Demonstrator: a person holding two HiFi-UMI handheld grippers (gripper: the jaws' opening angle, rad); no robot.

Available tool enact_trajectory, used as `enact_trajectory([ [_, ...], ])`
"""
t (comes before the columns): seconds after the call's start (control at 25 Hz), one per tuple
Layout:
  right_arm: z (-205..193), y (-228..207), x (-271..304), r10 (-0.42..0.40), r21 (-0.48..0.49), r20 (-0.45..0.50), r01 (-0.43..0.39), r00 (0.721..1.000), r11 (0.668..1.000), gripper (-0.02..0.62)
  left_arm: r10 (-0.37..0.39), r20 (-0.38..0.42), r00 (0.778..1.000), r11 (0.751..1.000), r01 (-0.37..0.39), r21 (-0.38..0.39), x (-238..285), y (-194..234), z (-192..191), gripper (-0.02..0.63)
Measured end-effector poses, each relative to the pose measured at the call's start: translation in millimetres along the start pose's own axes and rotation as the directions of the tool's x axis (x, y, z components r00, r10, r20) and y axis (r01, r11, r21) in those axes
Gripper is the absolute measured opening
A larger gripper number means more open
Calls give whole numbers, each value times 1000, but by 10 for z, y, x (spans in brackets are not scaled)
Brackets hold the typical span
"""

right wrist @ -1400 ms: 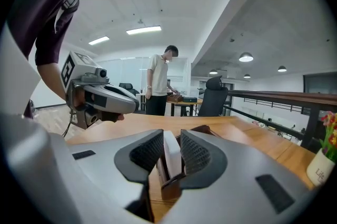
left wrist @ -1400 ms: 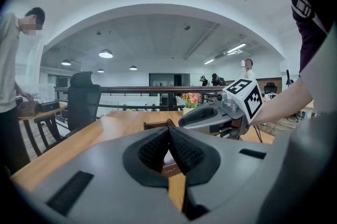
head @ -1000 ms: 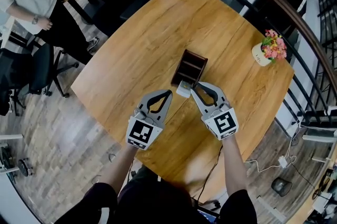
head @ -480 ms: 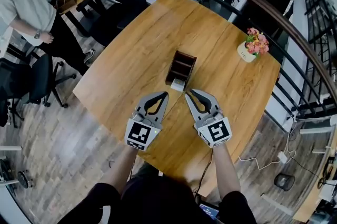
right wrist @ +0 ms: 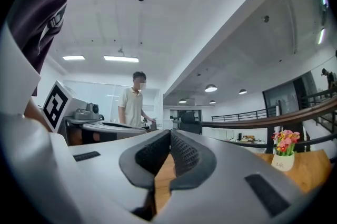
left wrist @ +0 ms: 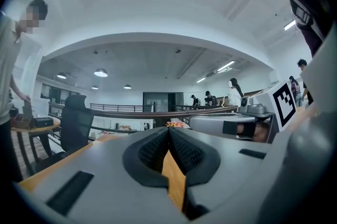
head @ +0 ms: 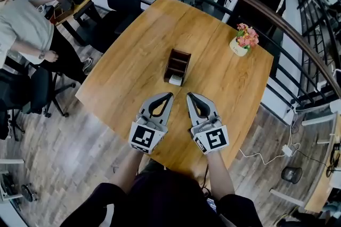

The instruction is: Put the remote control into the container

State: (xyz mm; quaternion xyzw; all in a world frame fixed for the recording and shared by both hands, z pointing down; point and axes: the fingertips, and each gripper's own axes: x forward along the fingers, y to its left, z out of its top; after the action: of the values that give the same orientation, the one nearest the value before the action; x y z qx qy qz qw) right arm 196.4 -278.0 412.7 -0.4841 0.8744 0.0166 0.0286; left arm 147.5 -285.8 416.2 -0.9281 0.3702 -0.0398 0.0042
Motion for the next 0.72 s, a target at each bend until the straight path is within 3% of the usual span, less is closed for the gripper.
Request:
enact_trajectory([
  [0.24,63,67,-195,-79,17,20,79,997,997,18,-30,14,999,1000,30,-7,-72,-168,49,12],
  [0.72,94,72,-297,-87,-7,13,87,996,996,18,-42,16,999,999,42,-3,-115,-231,81,12],
])
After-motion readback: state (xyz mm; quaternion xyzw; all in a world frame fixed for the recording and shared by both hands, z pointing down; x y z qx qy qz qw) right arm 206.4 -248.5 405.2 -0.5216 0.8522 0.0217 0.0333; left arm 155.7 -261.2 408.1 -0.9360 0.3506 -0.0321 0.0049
